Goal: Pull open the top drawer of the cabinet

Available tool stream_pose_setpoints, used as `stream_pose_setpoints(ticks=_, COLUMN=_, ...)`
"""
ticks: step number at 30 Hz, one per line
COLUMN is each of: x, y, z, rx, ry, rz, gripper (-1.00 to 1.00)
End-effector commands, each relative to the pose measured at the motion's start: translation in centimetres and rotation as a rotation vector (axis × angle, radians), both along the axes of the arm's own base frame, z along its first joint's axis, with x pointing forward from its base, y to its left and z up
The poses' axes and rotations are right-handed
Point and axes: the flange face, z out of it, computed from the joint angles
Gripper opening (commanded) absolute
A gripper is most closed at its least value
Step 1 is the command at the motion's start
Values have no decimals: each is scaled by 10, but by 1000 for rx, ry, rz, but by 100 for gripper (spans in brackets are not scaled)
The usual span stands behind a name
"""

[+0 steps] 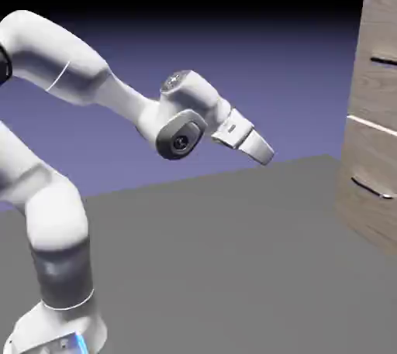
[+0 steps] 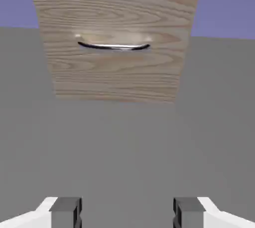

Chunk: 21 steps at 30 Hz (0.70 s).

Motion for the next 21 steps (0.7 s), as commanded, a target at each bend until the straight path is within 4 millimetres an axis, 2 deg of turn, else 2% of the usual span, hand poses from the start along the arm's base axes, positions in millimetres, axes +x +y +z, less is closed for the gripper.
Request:
stream_pose_setpoints(ticks=1, x=7, y=5, z=4, rx=-66, ry=-3, rz=55, gripper=0)
stream_pose_setpoints(ticks=10, x=66, y=55, z=26, rx=-647, ry=-20, rz=549, gripper=0)
stream_pose_setpoints(ticks=21, x=129, y=113, z=35, rx=-1328, ry=-49, rz=1121, gripper=0)
